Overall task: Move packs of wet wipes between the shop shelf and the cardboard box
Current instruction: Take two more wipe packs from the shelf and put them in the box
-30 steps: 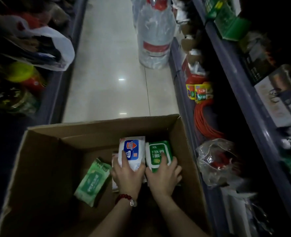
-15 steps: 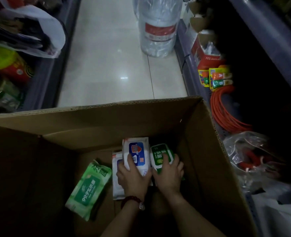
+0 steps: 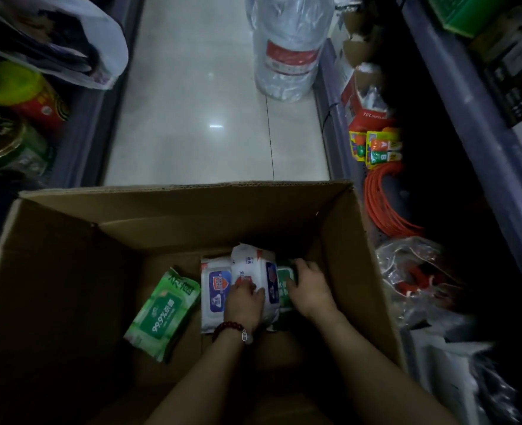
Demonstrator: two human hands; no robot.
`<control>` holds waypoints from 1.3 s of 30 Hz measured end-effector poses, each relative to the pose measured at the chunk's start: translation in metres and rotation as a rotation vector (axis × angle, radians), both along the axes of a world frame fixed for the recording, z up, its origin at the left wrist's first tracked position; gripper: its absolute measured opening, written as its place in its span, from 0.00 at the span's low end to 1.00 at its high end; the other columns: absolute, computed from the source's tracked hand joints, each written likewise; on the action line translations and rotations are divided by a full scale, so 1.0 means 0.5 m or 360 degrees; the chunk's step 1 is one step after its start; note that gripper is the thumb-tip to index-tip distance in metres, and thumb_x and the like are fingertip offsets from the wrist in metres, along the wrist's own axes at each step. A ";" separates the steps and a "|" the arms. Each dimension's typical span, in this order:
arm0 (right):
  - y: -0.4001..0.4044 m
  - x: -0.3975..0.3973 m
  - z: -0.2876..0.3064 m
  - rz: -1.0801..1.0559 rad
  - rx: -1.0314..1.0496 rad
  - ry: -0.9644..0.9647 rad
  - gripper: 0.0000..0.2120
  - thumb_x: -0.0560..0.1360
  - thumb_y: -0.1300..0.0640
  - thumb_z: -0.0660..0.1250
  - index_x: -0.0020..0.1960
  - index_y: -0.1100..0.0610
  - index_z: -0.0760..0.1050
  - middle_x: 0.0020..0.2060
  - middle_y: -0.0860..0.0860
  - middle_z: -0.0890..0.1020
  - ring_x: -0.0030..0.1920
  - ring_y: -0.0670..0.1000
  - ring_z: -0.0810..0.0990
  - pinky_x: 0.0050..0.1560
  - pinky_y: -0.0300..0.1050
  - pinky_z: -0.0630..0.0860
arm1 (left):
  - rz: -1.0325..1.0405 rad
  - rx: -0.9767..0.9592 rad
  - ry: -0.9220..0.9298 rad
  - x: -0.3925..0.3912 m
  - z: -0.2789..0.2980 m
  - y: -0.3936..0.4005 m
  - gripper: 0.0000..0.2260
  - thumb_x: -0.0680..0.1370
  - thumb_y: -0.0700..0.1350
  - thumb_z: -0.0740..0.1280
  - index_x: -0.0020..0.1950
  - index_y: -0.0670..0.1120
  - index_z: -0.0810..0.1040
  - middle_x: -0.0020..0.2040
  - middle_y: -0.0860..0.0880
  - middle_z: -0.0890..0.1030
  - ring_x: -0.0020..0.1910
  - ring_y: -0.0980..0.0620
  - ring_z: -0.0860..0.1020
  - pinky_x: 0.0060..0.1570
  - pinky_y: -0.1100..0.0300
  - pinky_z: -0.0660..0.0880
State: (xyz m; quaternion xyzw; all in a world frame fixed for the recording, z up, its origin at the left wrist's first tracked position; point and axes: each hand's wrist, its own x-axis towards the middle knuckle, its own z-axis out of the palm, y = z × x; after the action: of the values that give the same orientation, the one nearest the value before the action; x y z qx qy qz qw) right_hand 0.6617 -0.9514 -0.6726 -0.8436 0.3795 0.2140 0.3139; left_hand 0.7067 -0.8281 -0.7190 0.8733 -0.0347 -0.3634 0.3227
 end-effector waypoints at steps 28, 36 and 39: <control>0.444 0.059 1.136 0.0373 0.0164 -0.1064 0.11 0.78 0.54 0.66 0.60 0.53 0.75 0.41 0.45 0.78 0.42 0.43 0.78 0.45 0.41 0.78 | 0.0591 -0.0342 -0.1010 0.052 1.200 0.476 0.10 0.77 0.45 0.66 0.56 0.44 0.78 0.53 0.45 0.76 0.49 0.51 0.75 0.47 0.66 0.65; 0.569 0.099 1.306 0.1051 0.0252 -0.1281 0.10 0.76 0.55 0.68 0.56 0.52 0.77 0.38 0.46 0.79 0.37 0.40 0.76 0.38 0.28 0.69 | 0.1053 -0.0263 -0.1348 -0.004 1.382 0.593 0.09 0.77 0.46 0.66 0.56 0.45 0.78 0.52 0.47 0.77 0.52 0.51 0.76 0.49 0.70 0.64; 0.621 0.105 1.362 0.1279 0.0310 -0.1386 0.10 0.75 0.55 0.69 0.56 0.52 0.77 0.38 0.46 0.79 0.37 0.43 0.77 0.41 0.34 0.72 | 0.1302 -0.0189 -0.1491 -0.036 1.439 0.630 0.09 0.77 0.45 0.66 0.54 0.43 0.78 0.51 0.46 0.78 0.53 0.49 0.76 0.53 0.65 0.66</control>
State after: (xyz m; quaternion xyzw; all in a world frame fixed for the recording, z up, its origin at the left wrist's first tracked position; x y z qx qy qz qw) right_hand 0.7144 -0.6409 0.0082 -0.8984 -0.1541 -0.0156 0.4109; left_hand 0.6889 -0.5129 0.0003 0.8629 0.1446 0.2139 0.4344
